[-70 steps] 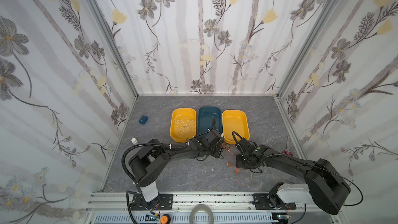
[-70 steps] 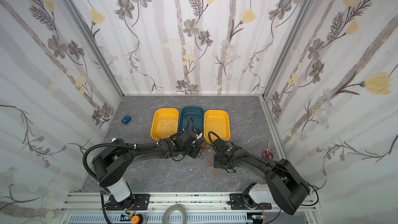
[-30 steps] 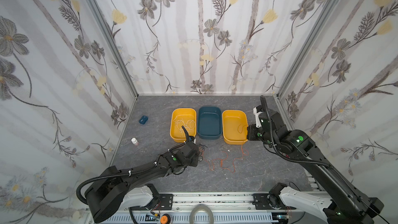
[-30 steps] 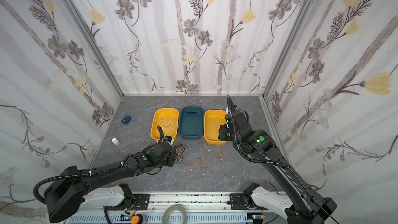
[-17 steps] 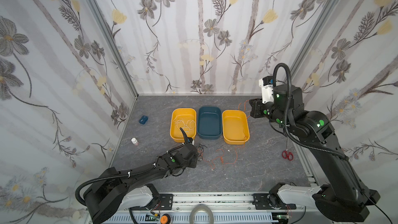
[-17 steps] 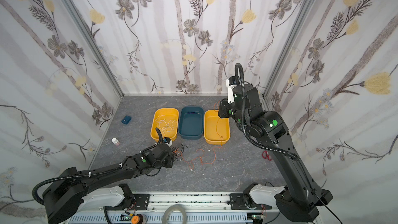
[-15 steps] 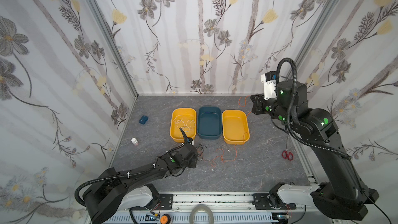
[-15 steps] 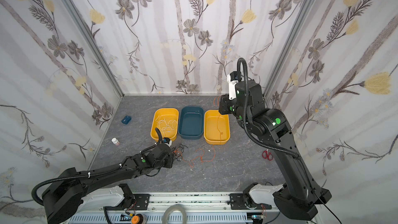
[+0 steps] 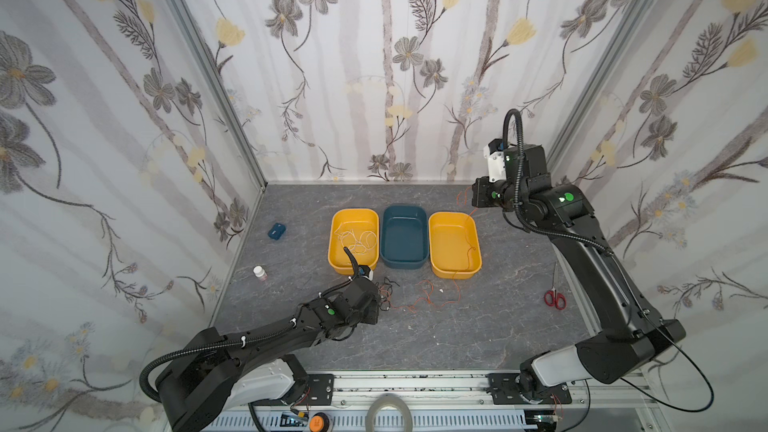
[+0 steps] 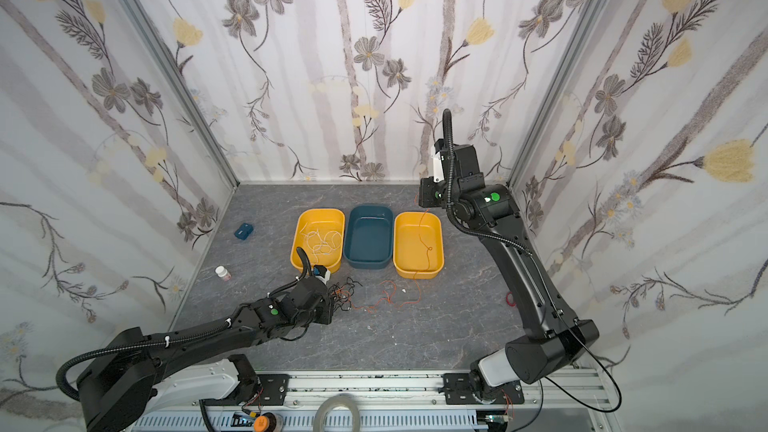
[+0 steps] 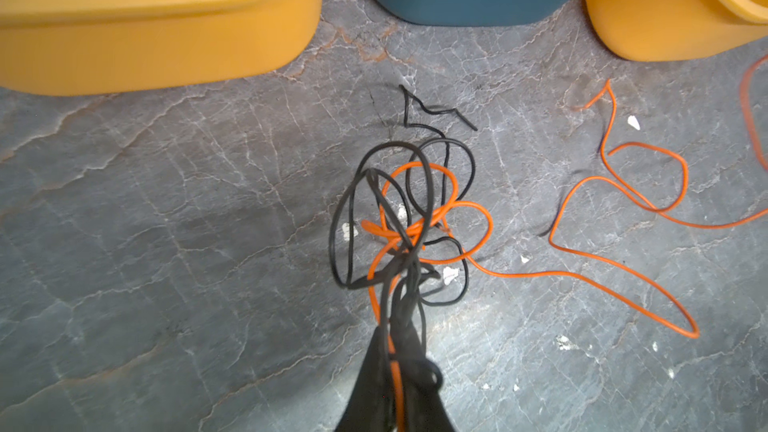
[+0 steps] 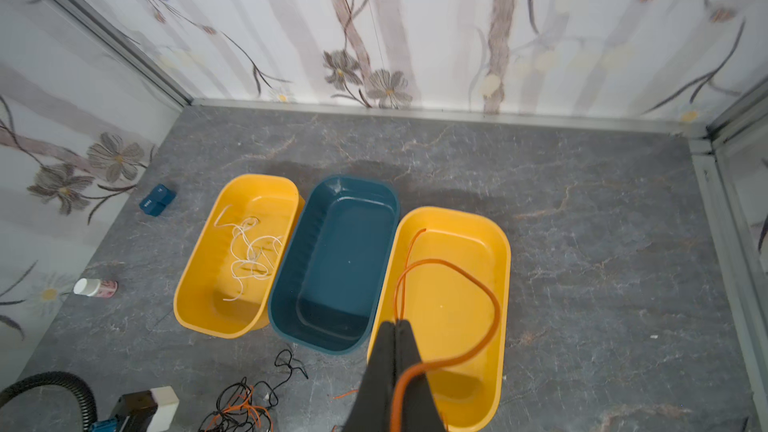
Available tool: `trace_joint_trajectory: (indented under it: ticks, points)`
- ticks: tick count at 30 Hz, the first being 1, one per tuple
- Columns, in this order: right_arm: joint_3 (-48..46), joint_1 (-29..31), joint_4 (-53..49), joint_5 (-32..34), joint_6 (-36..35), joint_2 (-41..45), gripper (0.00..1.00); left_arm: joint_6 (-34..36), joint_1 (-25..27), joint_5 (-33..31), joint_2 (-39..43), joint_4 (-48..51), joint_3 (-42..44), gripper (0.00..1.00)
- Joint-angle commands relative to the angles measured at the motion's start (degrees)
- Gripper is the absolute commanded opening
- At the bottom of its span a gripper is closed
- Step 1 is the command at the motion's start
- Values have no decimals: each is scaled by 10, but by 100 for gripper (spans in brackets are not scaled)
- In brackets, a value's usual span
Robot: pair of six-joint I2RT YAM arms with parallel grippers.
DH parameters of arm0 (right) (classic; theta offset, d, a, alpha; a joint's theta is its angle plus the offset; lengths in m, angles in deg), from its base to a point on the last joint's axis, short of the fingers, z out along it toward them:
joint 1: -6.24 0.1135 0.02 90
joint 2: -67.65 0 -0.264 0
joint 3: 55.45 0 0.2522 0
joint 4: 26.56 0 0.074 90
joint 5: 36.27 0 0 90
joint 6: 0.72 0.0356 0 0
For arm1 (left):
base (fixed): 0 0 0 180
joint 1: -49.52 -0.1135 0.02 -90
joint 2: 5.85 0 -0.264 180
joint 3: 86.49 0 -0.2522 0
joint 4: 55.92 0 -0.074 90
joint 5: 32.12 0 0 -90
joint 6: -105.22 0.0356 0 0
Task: Untangle the cables
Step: 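Lift the orange cable over the yellow bin nearest the right arm, then open the right gripper to drop the orange cable into the bin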
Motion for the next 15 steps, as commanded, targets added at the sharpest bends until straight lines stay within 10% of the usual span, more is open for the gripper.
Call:
trace_joint_trajectory:
  ticks: [1, 9, 15]
  points:
    - [-43, -13, 56, -48, 24, -21, 0, -10, 0, 0, 3, -9, 1, 9]
    - [-115, -30, 75, -64, 49, -104, 1, -5, 0, 9, 12, -15, 4, 9]
    - [-135, -31, 54, -38, 40, -139, 29, -6, 0, 7, 28, -4, 9, 9]
